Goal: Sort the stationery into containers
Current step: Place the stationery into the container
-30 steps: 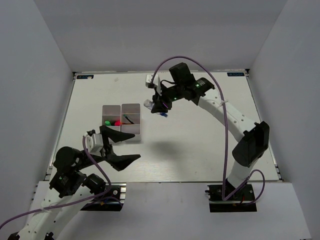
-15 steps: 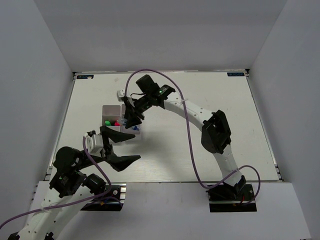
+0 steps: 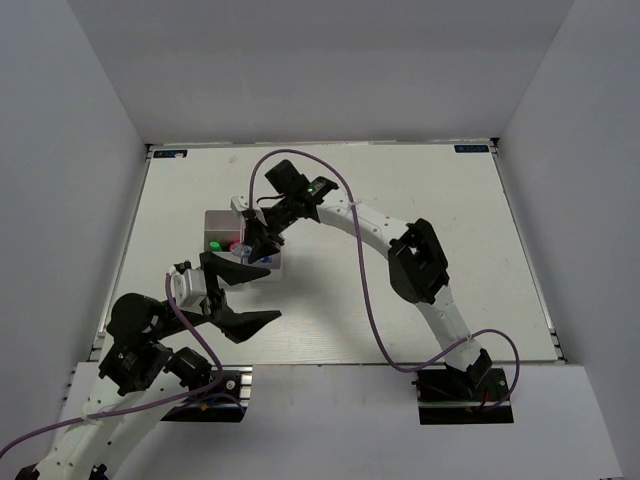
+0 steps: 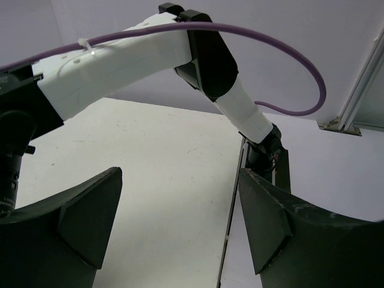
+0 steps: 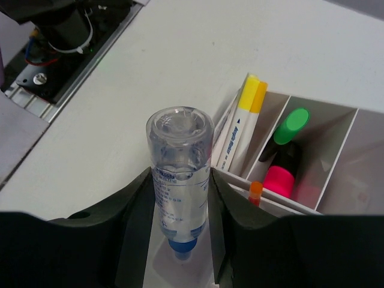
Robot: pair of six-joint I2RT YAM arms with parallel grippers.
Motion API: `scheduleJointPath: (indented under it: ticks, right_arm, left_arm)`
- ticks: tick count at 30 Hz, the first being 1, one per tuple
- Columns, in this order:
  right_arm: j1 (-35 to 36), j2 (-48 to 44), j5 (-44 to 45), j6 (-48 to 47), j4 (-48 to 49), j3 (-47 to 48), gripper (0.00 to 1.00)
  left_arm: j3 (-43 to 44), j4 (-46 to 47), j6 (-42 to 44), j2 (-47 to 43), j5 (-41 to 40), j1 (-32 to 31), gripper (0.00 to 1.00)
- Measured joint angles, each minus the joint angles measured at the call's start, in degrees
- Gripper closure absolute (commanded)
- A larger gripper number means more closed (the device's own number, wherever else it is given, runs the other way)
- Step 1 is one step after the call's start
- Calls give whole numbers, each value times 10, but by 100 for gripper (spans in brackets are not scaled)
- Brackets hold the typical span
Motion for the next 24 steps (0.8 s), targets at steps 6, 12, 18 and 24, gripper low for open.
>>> scheduleJointPath:
  ticks: [6,12,18,24]
  right_arm:
    - [-3,22,5,-33,-14,0,70]
    - [-4,22,9,-46,-17,0,43]
    - [-5,22,10,-53,-17,-1,37]
    - [-5,3,14,-49,-24,-10,37]
  left_arm:
    - [0,0,0,0,0,0,12]
    - [0,0,0,0,0,0,12]
    - [0,0,0,0,0,0,12]
    - [0,0,0,0,-3,4,12]
